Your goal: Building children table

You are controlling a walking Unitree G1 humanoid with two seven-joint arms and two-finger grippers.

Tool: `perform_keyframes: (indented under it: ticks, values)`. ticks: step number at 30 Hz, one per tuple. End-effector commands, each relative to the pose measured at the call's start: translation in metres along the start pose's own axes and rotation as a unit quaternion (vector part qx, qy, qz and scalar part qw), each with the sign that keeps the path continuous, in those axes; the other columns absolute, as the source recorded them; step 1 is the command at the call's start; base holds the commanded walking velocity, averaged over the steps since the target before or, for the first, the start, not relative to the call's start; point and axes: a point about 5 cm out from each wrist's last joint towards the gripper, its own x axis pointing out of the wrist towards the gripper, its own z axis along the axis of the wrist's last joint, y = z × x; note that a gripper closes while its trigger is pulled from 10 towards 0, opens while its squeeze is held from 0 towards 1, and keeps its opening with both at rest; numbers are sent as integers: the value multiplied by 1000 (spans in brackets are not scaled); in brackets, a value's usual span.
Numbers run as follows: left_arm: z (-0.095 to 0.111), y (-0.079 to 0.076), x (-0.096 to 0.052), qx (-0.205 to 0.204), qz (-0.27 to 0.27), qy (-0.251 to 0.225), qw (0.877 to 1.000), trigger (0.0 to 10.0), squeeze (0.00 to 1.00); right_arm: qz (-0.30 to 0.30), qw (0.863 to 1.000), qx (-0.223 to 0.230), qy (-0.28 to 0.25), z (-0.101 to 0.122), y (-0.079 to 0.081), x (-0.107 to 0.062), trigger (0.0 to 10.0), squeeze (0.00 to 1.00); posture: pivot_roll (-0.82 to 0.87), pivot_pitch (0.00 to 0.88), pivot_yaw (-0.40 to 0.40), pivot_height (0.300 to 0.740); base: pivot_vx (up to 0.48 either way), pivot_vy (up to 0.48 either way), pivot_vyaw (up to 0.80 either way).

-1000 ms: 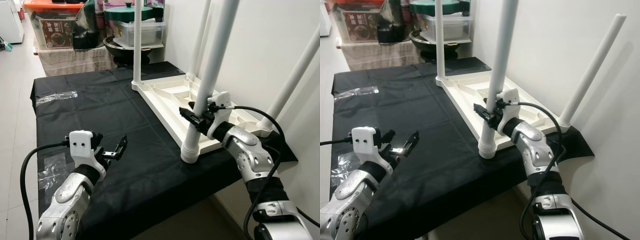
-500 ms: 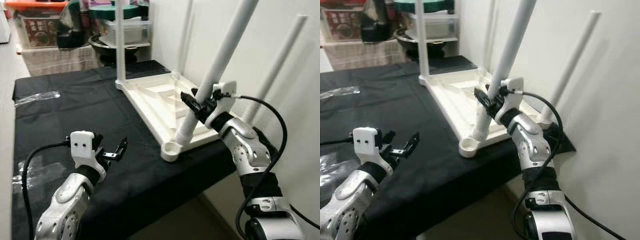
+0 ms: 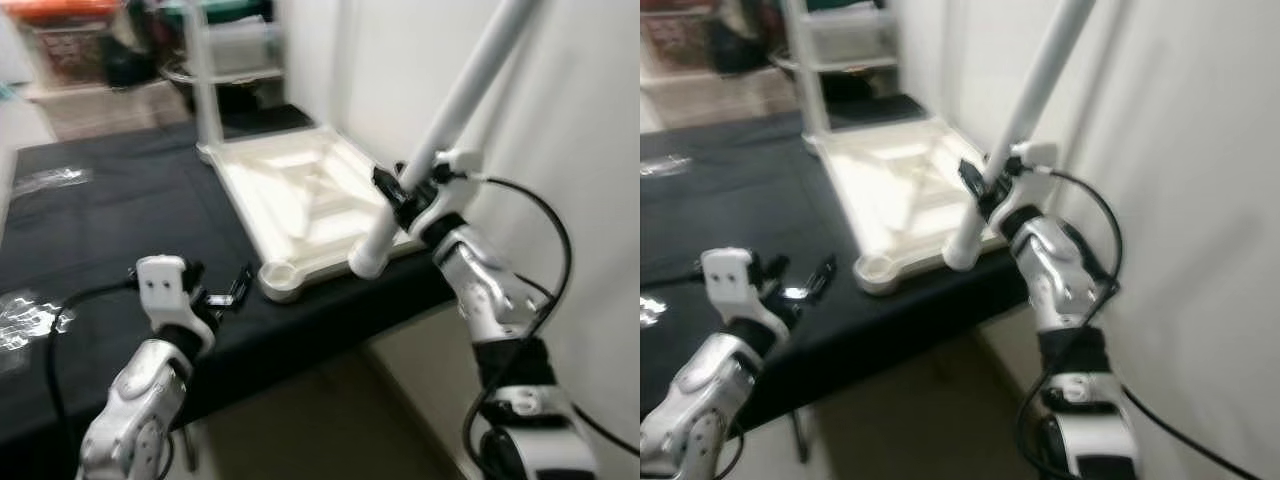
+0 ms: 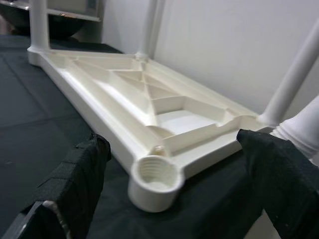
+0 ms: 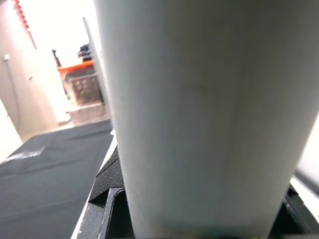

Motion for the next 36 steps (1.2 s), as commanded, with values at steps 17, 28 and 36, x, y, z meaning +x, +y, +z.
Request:
perform_keyframes:
  ticks: [17, 28, 36]
  values:
    - [3, 2, 0, -8, 6, -17, 1000, 10000, 0, 40, 999, -8, -23, 13, 22, 5, 10000, 0, 38, 0, -71, 740, 240, 0, 0]
    - [2, 5, -1, -18, 18, -15, 1000, 10000, 0, 53, 998, -14, -19, 12, 25, 4, 10000, 0, 37, 0, -73, 740, 0, 0, 0]
    - [3, 3, 0, -19, 6, -22, 1000, 10000, 0, 55, 998, -13, -17, 12, 26, 3, 10000, 0, 39, 0, -74, 740, 0, 0, 0]
